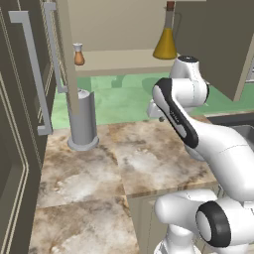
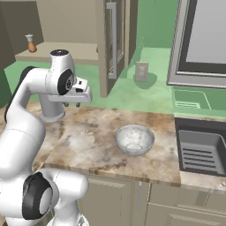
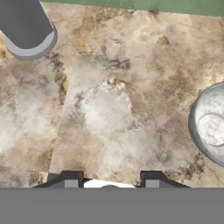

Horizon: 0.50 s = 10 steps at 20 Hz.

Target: Retrieve the bottle and the shaker from the cabinet and place them next to the mixing bowl on the counter. Then add garlic from the fridge to the mixing bowl.

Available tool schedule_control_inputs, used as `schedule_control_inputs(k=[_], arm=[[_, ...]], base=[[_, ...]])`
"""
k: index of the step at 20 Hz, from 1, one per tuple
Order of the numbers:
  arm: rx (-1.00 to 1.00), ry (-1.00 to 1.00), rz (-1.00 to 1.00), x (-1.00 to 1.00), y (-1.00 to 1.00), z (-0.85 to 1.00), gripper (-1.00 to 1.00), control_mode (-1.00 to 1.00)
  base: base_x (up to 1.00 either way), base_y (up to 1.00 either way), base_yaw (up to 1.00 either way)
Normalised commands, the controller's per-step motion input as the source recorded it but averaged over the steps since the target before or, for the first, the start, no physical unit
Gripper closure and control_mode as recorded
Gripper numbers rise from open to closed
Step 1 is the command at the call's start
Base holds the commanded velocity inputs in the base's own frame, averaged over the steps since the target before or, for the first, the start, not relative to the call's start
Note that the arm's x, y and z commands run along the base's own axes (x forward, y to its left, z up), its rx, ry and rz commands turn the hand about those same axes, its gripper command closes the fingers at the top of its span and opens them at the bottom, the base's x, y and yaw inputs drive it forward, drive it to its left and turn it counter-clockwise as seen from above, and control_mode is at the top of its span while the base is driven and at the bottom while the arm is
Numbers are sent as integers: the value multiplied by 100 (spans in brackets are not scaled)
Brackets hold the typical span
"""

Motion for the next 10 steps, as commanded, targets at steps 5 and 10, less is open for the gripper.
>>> schedule_control_inputs(k=[5, 10], arm=[[0, 0, 0, 0, 0, 0, -100, -100], [0, -5, -3, -12, 0, 8, -100, -100]], base=[[0, 0, 0], [0, 0, 0]])
